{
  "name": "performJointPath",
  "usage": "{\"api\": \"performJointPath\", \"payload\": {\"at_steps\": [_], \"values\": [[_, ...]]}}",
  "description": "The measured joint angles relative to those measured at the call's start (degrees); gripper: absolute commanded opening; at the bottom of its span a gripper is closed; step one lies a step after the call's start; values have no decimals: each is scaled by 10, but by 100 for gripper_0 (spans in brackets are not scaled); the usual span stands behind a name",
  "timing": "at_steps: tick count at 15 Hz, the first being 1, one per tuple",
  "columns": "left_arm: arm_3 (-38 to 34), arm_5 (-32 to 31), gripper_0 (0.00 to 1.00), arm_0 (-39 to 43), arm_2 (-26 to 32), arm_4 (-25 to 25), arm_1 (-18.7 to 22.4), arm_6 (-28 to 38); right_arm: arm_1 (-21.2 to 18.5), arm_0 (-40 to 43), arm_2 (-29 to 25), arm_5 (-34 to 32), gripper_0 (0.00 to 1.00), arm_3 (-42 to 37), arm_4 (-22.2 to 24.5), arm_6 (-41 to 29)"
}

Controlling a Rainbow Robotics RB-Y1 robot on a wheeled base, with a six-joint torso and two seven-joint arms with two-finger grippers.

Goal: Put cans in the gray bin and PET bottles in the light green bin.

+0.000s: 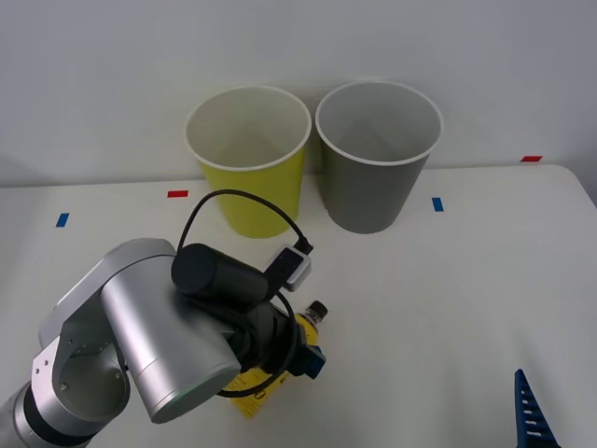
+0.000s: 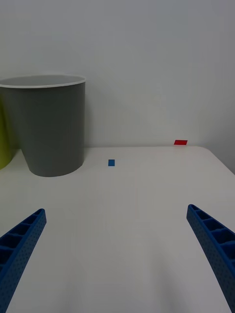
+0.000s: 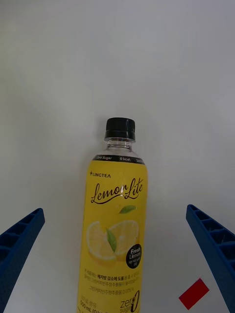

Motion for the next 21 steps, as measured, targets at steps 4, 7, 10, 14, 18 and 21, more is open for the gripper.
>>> {"api": "performJointPath", "payload": {"at_steps": [4, 7, 10, 14, 18, 21], "values": [[20, 0, 100, -1, -18, -12, -14, 9, 0, 0, 0, 0, 100, 0, 0, 0], [36, 0, 100, -3, -26, -22, -19, 15, 0, 0, 0, 0, 100, 0, 0, 0], [47, 0, 100, -3, -26, -23, -25, 23, 0, 0, 0, 0, 100, 0, 0, 0], [76, 1, 100, -3, -26, -31, -31, 31, 0, 0, 0, 0, 100, 0, 0, 0], [100, 18, 100, -10, -26, -41, -39, 38, 0, 0, 0, 0, 100, 0, 0, 0], [100, 27, 100, -10, -26, -36, -45, 47, 0, 0, 0, 0, 100, 0, 0, 0]]}}
